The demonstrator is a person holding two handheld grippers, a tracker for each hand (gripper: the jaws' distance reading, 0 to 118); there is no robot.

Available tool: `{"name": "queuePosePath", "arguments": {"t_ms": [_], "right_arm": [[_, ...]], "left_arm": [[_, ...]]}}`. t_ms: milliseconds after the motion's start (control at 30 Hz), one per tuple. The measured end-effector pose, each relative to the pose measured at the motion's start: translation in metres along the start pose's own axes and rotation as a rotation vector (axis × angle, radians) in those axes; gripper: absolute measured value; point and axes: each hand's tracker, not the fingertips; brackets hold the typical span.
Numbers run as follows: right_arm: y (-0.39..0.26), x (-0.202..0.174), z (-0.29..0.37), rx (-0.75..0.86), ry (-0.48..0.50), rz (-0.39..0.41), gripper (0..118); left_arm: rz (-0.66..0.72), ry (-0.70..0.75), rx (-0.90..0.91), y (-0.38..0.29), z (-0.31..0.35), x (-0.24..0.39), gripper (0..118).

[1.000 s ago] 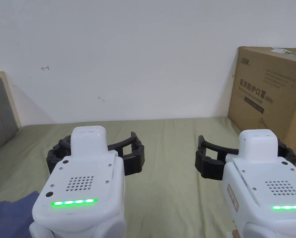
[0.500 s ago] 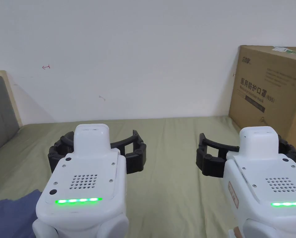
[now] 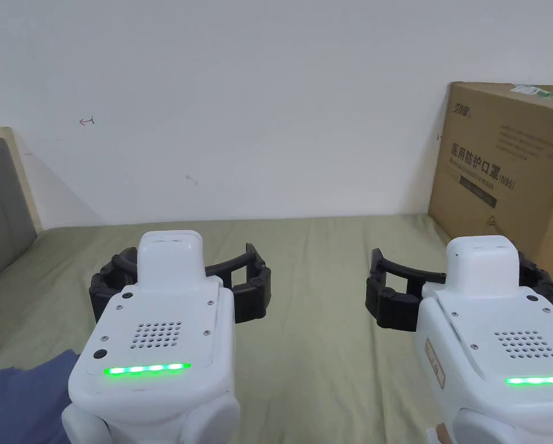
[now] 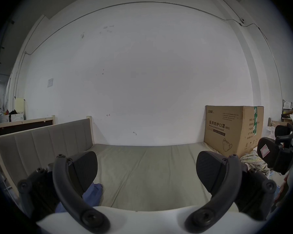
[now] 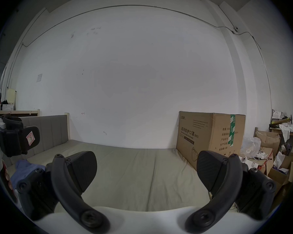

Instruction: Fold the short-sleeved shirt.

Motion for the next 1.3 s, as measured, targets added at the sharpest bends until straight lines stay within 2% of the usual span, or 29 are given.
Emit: {"name": "queuePosePath", "arguments": {"t_ms": [1300], "right_arm": [[-0.0021,-0.0007,0.0028,-0.005,-0.008,-0.002,118]], "left_arm": [[-0.003,0.013,-0.013,-0.0024,0.0012,-0.0022,116]]}}
